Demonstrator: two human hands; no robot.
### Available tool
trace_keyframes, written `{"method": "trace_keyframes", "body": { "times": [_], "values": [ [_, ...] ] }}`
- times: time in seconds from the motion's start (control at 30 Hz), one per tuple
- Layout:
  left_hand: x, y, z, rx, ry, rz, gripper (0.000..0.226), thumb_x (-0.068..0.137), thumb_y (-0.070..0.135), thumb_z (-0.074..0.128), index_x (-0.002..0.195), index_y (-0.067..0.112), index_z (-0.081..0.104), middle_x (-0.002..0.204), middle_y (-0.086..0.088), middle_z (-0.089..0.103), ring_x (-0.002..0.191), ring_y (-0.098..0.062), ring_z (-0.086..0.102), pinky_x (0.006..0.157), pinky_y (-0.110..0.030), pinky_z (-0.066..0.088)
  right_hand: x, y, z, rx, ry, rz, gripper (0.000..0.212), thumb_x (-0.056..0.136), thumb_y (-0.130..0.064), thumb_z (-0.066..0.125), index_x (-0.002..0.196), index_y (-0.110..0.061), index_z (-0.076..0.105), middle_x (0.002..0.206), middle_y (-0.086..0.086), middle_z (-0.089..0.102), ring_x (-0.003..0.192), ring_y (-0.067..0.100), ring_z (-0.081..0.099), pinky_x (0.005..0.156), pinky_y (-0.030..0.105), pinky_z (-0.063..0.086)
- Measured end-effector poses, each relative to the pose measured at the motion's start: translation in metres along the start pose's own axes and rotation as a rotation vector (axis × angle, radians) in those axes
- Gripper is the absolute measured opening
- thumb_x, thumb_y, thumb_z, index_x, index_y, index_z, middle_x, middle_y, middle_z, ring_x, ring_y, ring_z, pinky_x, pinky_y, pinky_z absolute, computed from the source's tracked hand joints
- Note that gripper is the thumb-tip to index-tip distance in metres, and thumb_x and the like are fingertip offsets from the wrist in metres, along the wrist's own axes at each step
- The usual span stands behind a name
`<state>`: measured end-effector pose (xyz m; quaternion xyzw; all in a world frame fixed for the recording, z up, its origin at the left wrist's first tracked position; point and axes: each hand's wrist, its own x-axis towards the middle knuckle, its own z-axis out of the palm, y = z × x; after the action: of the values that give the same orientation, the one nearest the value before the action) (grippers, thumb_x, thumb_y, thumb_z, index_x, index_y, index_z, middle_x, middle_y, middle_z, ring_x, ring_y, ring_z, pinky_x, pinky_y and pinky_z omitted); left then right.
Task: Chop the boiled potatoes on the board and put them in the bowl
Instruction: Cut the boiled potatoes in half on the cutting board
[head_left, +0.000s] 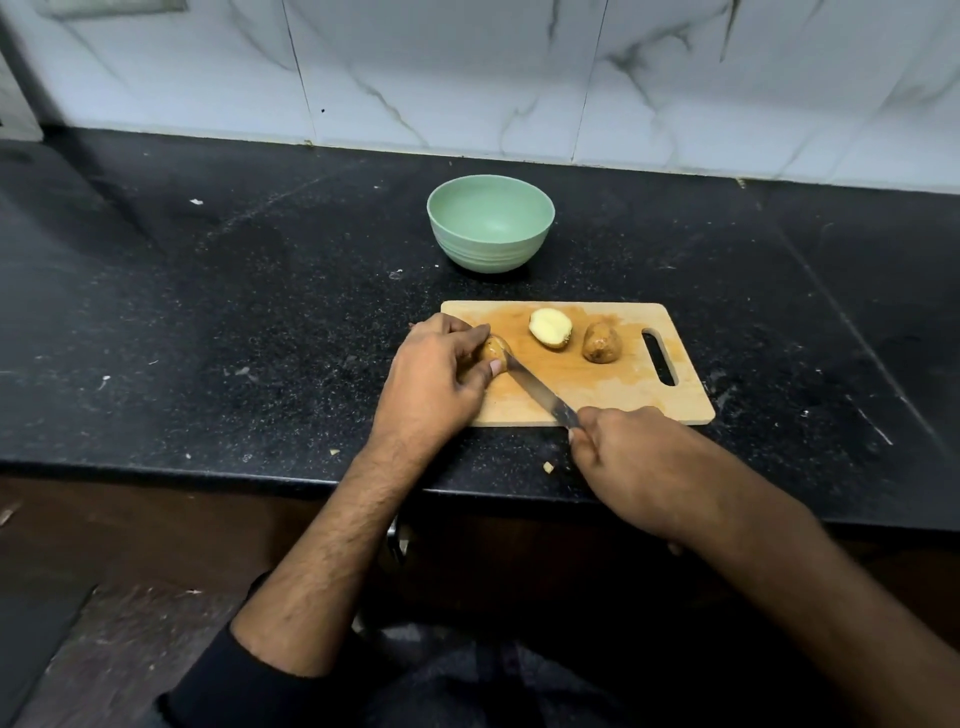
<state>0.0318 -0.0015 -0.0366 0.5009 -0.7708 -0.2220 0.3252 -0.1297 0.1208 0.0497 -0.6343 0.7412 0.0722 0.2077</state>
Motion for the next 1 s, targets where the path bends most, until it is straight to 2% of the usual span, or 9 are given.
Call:
{"method": "trace_keyframes", "body": {
  "times": [0.17, 0.33, 0.43, 0.53, 0.63, 0.83, 1.0],
  "values": [
    [-0.001, 0.001, -0.002, -0.001, -0.025, 0.016, 0.044, 0.09, 0.033, 0.073, 0.132, 0.02, 0.066, 0.114, 0.006, 0.058, 0.11, -0.015, 0.055, 0.103, -0.04, 0.049, -0.006, 0.003, -0.001, 0.011, -0.008, 0.029, 0.026, 0.107, -0.04, 0.031, 0.111, -0.028, 0.053, 0.081, -0.005, 0.051, 0.068, 0.007, 0.049, 0.062, 0.031, 0.042],
    [-0.001, -0.002, -0.002, 0.004, -0.045, 0.024, 0.042, 0.09, 0.034, 0.07, 0.129, 0.023, 0.064, 0.112, 0.008, 0.055, 0.11, -0.015, 0.054, 0.102, -0.042, 0.049, -0.011, 0.004, -0.011, 0.0, -0.023, 0.022, 0.02, 0.107, -0.04, 0.033, 0.096, -0.03, 0.046, 0.081, -0.006, 0.051, 0.064, 0.006, 0.048, 0.048, 0.022, 0.035],
    [-0.002, -0.001, -0.003, 0.031, -0.052, 0.048, 0.044, 0.088, 0.038, 0.066, 0.128, 0.021, 0.063, 0.111, 0.007, 0.054, 0.11, -0.015, 0.052, 0.1, -0.042, 0.049, -0.016, 0.005, -0.018, -0.023, -0.024, 0.013, 0.021, 0.107, -0.042, 0.033, 0.092, -0.031, 0.044, 0.079, -0.005, 0.051, 0.059, 0.006, 0.047, 0.047, 0.021, 0.034],
    [-0.001, 0.0, -0.003, 0.079, -0.054, 0.057, 0.045, 0.088, 0.045, 0.066, 0.127, 0.021, 0.062, 0.112, 0.008, 0.053, 0.11, -0.013, 0.049, 0.1, -0.041, 0.048, -0.021, 0.006, -0.023, -0.006, -0.014, 0.013, 0.026, 0.106, -0.044, 0.032, 0.092, -0.03, 0.048, 0.073, -0.003, 0.056, 0.051, 0.006, 0.05, 0.045, 0.021, 0.036],
    [0.0, 0.002, -0.001, 0.085, -0.042, 0.056, 0.043, 0.089, 0.046, 0.066, 0.124, 0.021, 0.062, 0.113, 0.008, 0.054, 0.11, -0.013, 0.049, 0.099, -0.042, 0.049, -0.017, 0.009, -0.023, 0.069, 0.126, 0.012, 0.026, 0.105, -0.044, 0.035, 0.1, -0.028, 0.056, 0.072, -0.003, 0.058, 0.054, 0.008, 0.052, 0.047, 0.025, 0.041],
    [0.001, 0.001, -0.001, 0.118, -0.061, 0.098, 0.046, 0.086, 0.047, 0.06, 0.122, 0.018, 0.063, 0.11, 0.004, 0.056, 0.106, -0.016, 0.051, 0.097, -0.047, 0.047, 0.02, 0.004, -0.005, 0.225, 0.37, -0.072, 0.032, 0.104, -0.044, 0.042, 0.117, -0.022, 0.061, 0.067, -0.003, 0.056, 0.058, 0.014, 0.055, 0.068, 0.037, 0.057],
    [0.002, -0.002, -0.002, 0.061, -0.095, 0.081, 0.049, 0.08, 0.049, 0.058, 0.121, 0.024, 0.064, 0.105, 0.009, 0.051, 0.105, -0.013, 0.05, 0.099, -0.045, 0.038, 0.056, -0.001, 0.01, 0.346, 0.462, -0.134, 0.03, 0.103, -0.045, 0.047, 0.112, -0.02, 0.062, 0.071, -0.002, 0.061, 0.069, 0.019, 0.062, 0.063, 0.036, 0.054]
  ]
}}
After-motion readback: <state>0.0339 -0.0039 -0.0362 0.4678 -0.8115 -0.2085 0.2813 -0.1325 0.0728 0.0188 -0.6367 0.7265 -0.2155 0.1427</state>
